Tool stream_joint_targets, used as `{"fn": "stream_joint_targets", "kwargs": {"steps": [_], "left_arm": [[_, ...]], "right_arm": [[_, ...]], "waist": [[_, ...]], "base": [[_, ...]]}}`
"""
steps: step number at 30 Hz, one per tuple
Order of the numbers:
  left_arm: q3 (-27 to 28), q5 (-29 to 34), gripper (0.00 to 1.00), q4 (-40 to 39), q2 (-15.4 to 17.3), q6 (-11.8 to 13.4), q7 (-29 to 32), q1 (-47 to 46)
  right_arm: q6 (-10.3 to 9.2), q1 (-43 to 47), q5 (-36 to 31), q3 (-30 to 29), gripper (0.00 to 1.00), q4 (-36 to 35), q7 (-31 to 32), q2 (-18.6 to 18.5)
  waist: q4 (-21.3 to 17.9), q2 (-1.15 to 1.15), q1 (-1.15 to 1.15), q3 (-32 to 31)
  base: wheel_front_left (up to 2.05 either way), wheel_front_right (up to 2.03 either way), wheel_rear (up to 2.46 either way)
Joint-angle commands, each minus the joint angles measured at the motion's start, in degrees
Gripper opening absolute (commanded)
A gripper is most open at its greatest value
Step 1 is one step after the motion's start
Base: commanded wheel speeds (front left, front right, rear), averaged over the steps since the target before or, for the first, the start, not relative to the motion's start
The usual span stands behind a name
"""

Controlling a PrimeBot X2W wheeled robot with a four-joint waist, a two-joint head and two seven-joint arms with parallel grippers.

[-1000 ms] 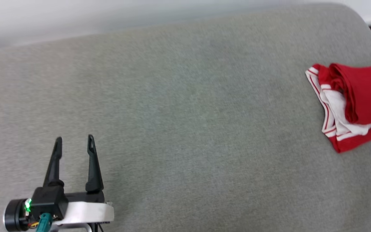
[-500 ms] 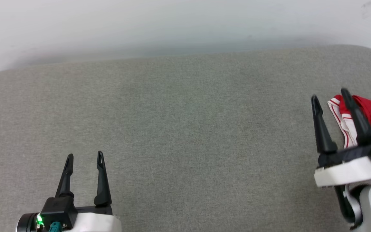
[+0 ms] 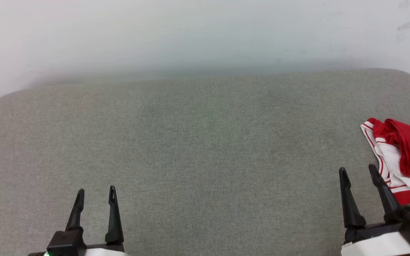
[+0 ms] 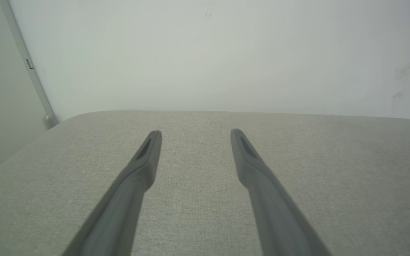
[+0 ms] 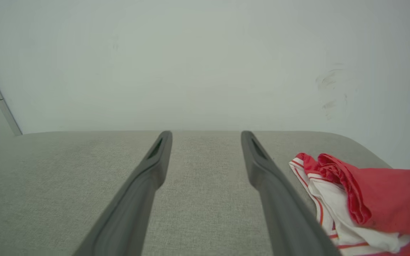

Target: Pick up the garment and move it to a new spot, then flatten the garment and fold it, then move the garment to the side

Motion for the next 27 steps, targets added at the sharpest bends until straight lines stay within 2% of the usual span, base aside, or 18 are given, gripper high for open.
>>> {"fn": "stream_joint_targets", "kwargs": {"steps": [1,14,15,19,27], "left_arm": [[0.1,-0.3,1.0,0.3,-0.1,-0.2,-0.1,0.7],[-0.4,-0.8,1.0,1.9,-0.1,-0.8,-0.1,2.2],[-0.5,-0.8,0.0,2.1,0.0,-0.7,0.0,1.9],[-0.8,-1.3,0.0,4.1,-0.1,-0.8,0.1,2.2],[-0.6,-11.4,0.0,5.1,0.5,-1.8,1.8,0.5]], "right_arm": [[-0.02,1.0,0.3,-0.1,1.0,-0.4,-0.1,0.5],[-0.02,5.2,0.4,0.2,1.0,-1.9,-0.1,2.0],[0.01,4.9,0.4,0.2,0.0,-1.6,0.0,1.7],[0.01,5.1,0.9,0.4,0.0,0.4,0.2,1.7],[0.01,3.5,10.7,0.4,0.0,1.7,2.0,1.4]], "waist": [[0.1,0.0,0.01,-0.5],[0.7,0.0,0.01,-2.0],[0.7,0.0,0.01,-2.1],[0.7,0.0,0.01,-2.1],[0.7,0.0,0.01,-2.1]], "base": [[0.0,0.0,0.0],[0.0,0.0,0.0],[0.0,0.0,0.0],[0.0,0.0,0.0],[0.0,0.0,0.0]]}}
